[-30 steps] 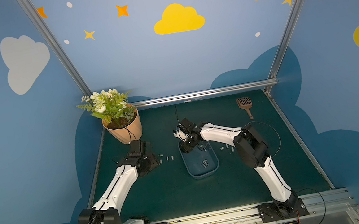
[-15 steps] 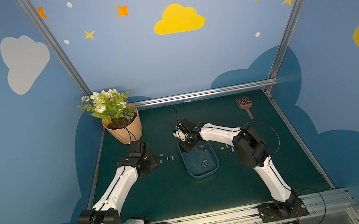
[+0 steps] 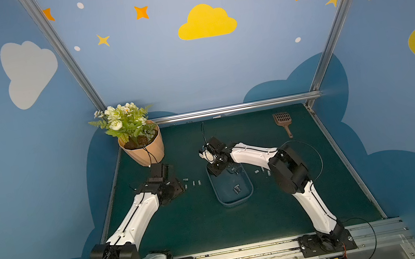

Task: Take out the socket from the storage box
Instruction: Pick up the socket head from the storage box.

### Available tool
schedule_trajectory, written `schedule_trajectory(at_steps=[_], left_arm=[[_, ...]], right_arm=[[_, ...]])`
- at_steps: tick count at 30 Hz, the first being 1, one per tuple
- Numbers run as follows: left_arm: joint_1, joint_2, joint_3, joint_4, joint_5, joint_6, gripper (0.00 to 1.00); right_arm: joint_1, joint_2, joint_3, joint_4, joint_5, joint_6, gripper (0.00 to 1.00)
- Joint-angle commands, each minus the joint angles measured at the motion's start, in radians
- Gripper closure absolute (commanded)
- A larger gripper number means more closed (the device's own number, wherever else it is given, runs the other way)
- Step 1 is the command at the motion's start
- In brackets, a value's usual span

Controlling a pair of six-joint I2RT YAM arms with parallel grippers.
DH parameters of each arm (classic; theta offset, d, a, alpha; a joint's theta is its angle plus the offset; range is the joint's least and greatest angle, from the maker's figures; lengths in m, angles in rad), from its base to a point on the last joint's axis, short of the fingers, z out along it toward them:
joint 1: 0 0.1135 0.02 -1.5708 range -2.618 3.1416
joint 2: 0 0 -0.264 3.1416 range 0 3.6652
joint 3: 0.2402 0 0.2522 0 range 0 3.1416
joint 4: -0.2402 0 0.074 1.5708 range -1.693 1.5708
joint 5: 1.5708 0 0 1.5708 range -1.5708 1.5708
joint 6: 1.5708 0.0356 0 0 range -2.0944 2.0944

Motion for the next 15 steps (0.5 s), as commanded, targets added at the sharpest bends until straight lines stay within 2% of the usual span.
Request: schedule_trajectory(at_steps=[1,15], left_arm=[[0.003,-0.018,-0.018,0.001,0.002,-0.006,0.27],[0.003,-0.011,-0.019,0.010,0.004,-0.006,0.27]], right_arm=[[0.010,0.027,-0.044,-0.046,0.004,-0.003,0.68],[-0.017,-0.063,-0.080,-0.045,0.016,0.004,0.71]])
